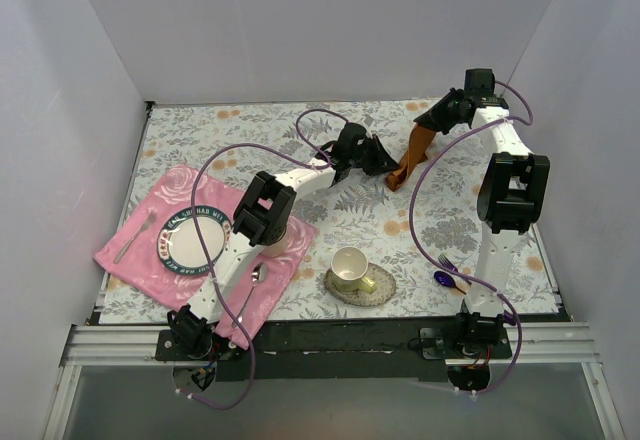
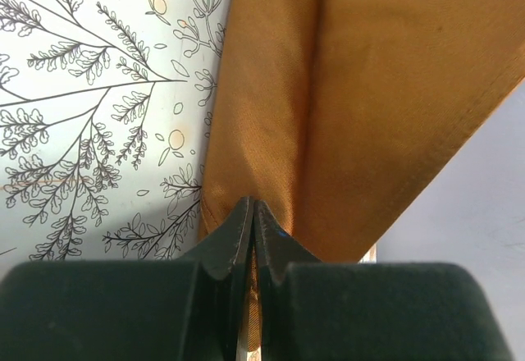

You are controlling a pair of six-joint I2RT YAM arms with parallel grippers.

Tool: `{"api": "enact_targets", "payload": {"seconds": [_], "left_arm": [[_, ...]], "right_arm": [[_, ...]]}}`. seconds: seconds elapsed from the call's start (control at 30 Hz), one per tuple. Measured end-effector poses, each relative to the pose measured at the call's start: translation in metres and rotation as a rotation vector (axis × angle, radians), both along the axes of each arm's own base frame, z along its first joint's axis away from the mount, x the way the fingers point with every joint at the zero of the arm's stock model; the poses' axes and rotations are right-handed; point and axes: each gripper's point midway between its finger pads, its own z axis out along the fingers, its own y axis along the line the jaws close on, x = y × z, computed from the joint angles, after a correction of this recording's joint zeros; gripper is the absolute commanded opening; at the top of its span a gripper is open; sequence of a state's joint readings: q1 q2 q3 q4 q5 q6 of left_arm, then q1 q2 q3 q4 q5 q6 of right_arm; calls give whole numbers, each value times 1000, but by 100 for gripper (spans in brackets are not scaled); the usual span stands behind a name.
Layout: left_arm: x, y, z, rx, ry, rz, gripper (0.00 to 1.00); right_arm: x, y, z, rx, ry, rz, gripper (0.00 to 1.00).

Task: Fold the napkin, place the utensils inside, and roll it up
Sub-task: Roll the napkin with the utensil

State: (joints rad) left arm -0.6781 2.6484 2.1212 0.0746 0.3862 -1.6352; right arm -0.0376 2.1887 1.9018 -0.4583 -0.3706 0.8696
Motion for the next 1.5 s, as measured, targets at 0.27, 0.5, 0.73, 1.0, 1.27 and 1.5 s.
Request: {"api": "enact_targets", "payload": {"seconds": [0.27,0.5,0.73,1.0,1.27,1.5], "left_arm": [[-1,1,-3,19,-18,-14,0],[-2,4,-8,38,-20,-20,0],[-4,6,-16,57,-15,-26,0],[-8,10,-21,90,-17,-51,14],[-9,29,-4,102,8,-60,57],[8,42,10,57,45,-27,75]], "right_arm": [[9,6,3,43,-10,-35,23],[13,14,-23,67,37,-43,31],[15,21,-48,82,78,-47,27],[31,22,-19,53,-25,6,39],[32,18,9,-96,-176,188,42],[-8,5,-49,-210,-35,292,43]]}}
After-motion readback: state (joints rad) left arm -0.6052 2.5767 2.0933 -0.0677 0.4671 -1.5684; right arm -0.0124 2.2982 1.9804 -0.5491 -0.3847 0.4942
